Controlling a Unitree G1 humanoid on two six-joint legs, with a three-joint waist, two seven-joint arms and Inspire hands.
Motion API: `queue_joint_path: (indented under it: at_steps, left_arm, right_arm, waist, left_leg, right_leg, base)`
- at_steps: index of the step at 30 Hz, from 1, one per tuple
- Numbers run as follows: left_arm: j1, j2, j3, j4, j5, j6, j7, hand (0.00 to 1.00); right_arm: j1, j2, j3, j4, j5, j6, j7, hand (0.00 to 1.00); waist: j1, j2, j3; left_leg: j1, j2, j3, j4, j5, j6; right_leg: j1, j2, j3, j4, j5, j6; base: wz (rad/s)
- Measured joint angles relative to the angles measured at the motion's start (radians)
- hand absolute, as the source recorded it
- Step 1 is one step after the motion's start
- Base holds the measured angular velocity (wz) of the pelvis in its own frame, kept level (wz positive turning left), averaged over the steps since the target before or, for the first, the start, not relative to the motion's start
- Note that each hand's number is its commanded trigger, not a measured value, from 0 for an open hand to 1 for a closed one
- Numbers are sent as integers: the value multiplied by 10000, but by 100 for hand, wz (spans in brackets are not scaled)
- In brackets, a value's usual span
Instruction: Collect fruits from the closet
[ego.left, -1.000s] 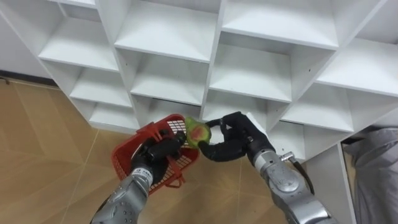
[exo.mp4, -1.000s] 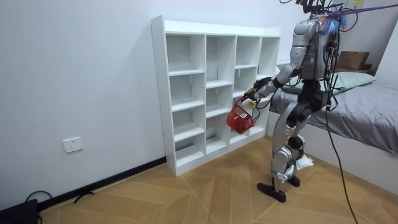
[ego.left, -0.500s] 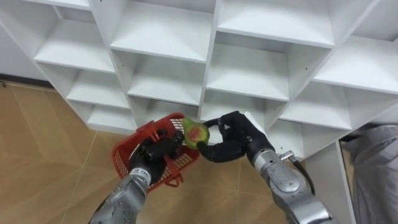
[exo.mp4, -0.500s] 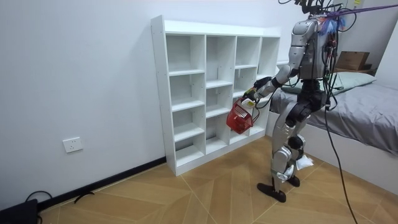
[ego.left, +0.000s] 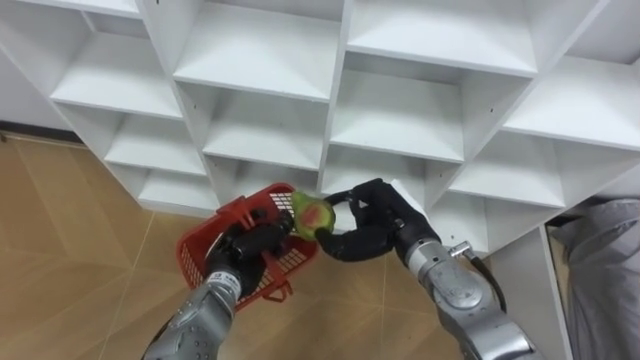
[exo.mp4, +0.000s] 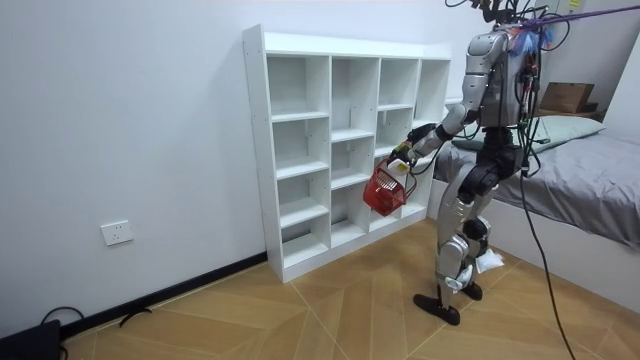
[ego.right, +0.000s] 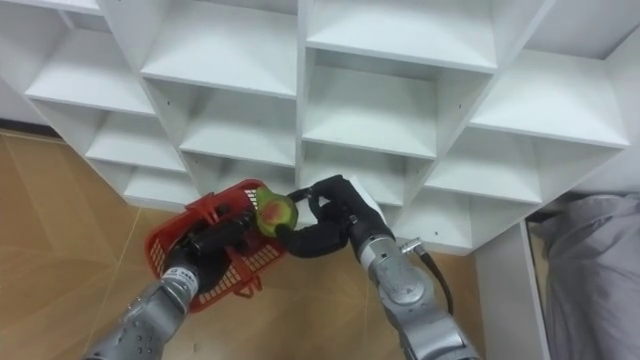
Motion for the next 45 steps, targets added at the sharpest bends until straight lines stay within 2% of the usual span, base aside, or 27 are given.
queue_joint_path:
  at_steps: [4,8,13,14,33,38,45]
  left_arm:
    - [41,-21,-18,99,-11,-2,-21,100]
    - [3,-90,-15,525,-9,-4,-67,100]
    - [3,-151,-77,759,-23,6,5,100]
    - [2,-151,-78,762,-29,6,16,100]
    - [-286,-147,-74,450,-193,3,85,100]
    - [-286,-150,-82,201,-183,3,191,100]
    - [-286,-141,-83,107,-186,2,214,100]
  right_arm:
    - [0,73,96,2,-178,19,83,100]
    - [-1,-5,242,15,-274,203,110,100]
    - [-24,-141,416,104,-382,314,88,100]
    - [-24,-141,418,104,-386,316,72,100]
    - [-209,-269,421,103,-572,314,-28,100]
    - [-206,-308,409,103,-581,314,-107,100]
    - [-205,-309,405,103,-572,314,-119,100]
  waist:
    - [7,-5,4]
    - [76,-43,34]
    - [207,-184,201]
    - [195,-191,203]
    - [172,-214,171]
    - [164,-222,101]
    - [193,-209,72]
  left_leg:
    - [-5,-1,-8,-37,-2,-3]
    - [49,-2,-34,-58,-14,-8]
    - [-23,4,-57,-23,-54,-6]
    - [-94,2,-93,13,-70,-7]
    - [-345,-13,-272,101,-105,-16]
    - [-362,-10,-278,166,-106,-15]
    - [-352,-7,-285,266,-106,-14]
  right_leg:
    - [20,3,-14,-53,2,1]
    - [123,5,-56,-144,2,2]
    - [118,-1,-131,-180,-12,13]
    - [101,0,-162,-217,-11,14]
    - [-20,6,-287,-287,-22,13]
    - [-17,3,-290,-255,-21,13]
    - [-13,-3,-281,-140,-22,12]
  base:
    - [0]
    - [2]
    - [3]
    - [7]
    - [1]
    - [0]
    - [0]
